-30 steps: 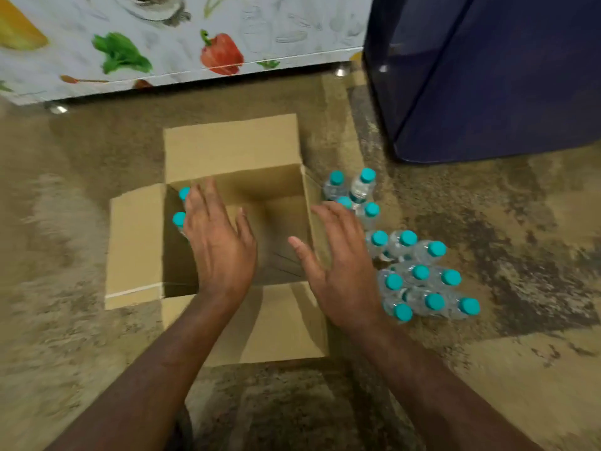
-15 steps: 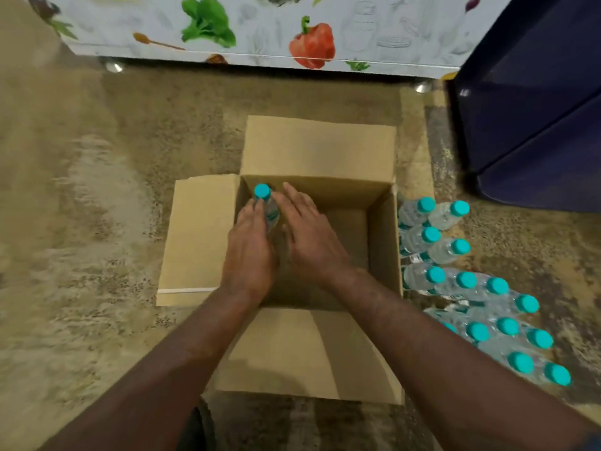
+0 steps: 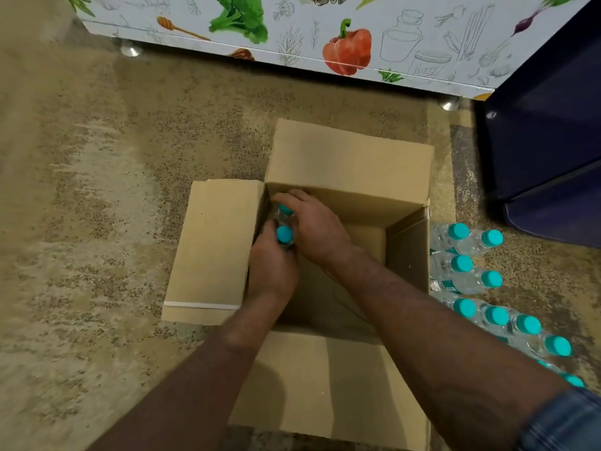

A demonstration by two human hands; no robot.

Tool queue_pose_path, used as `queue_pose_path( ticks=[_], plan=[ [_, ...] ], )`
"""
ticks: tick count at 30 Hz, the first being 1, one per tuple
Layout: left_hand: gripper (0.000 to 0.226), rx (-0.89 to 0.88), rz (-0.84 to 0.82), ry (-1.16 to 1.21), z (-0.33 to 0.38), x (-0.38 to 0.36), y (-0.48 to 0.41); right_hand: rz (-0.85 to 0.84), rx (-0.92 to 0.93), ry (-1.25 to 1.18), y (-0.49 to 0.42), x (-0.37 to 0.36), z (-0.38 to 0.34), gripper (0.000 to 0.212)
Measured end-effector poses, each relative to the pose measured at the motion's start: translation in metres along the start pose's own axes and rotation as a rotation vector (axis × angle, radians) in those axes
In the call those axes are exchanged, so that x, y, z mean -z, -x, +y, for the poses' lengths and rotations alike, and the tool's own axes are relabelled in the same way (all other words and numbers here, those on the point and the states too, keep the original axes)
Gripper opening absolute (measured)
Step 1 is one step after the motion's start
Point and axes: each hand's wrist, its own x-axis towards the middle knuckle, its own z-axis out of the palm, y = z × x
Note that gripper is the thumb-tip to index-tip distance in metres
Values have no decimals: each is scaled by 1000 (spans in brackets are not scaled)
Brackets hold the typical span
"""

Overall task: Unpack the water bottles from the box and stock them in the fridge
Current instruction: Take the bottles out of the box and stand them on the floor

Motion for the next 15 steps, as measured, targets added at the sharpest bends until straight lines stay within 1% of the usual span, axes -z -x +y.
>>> queue_pose_path(
  ticks=[4,7,10,12,15],
  plan=[
    [32,44,-13,117,-4,-6,-2,108,-119,-255,3,-5,6,44],
    [37,50,-2,183,-8,-9,2,118,-168,-371,4,-10,5,33],
    [39,59,9,186,-9,-10,7,135,-213,-527,11,-16,2,26],
    [39,71,22,180,-8,-11,12,178,-231,-588,19,-17,2,24],
    [40,63,90,158,1,-11,24,257,-227,-665,40,-9,4,21]
  ],
)
